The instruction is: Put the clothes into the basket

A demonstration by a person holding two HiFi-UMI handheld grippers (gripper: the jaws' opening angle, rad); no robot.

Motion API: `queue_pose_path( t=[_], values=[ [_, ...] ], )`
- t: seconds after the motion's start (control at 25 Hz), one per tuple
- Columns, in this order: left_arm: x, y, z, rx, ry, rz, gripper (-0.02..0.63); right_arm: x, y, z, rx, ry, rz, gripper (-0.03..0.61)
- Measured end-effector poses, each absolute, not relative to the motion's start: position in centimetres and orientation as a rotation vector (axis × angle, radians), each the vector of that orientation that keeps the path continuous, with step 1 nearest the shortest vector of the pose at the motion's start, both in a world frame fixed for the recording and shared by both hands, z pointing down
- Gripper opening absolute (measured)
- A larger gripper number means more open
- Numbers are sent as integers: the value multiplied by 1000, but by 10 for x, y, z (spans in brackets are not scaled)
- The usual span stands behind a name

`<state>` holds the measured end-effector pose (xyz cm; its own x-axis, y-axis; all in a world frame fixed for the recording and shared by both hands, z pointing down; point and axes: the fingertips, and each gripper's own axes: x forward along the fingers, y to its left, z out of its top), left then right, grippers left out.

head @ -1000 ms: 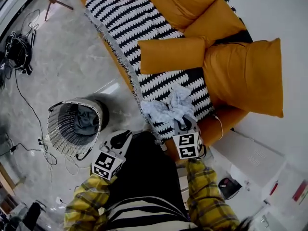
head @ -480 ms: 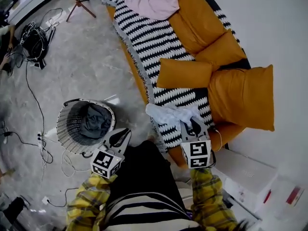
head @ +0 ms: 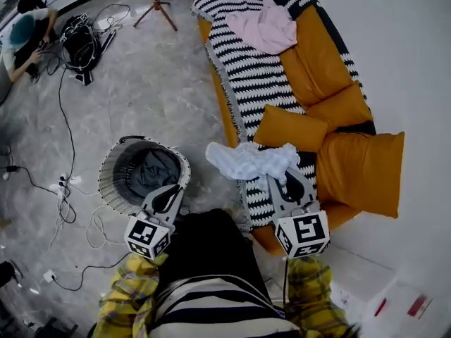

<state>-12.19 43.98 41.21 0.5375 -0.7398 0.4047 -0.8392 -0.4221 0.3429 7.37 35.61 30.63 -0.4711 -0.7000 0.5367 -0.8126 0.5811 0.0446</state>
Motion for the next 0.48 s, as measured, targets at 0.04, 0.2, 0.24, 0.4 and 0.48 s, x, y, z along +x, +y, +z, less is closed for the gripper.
queue_pose_path(
  t=[0.04, 0.2, 0.24, 0.4, 0.48],
  values=[
    [-131, 443, 410, 2260, -1302, 250, 35, 60, 356, 298, 1177, -2338, 282, 92],
    [-164, 455, 401, 2214, -1395, 211, 35, 4, 364, 273, 1023, -2470, 241, 92],
    [-173, 459, 400, 2202, -1418, 202, 35, -11, 368, 268, 980, -2500, 235, 92],
    [-211, 478, 397, 2130, -1524, 172, 35, -66, 383, 260, 817, -2590, 236, 92],
    [-230, 489, 398, 2087, -1579, 159, 35, -91, 390, 265, 736, -2618, 240, 92]
  ],
)
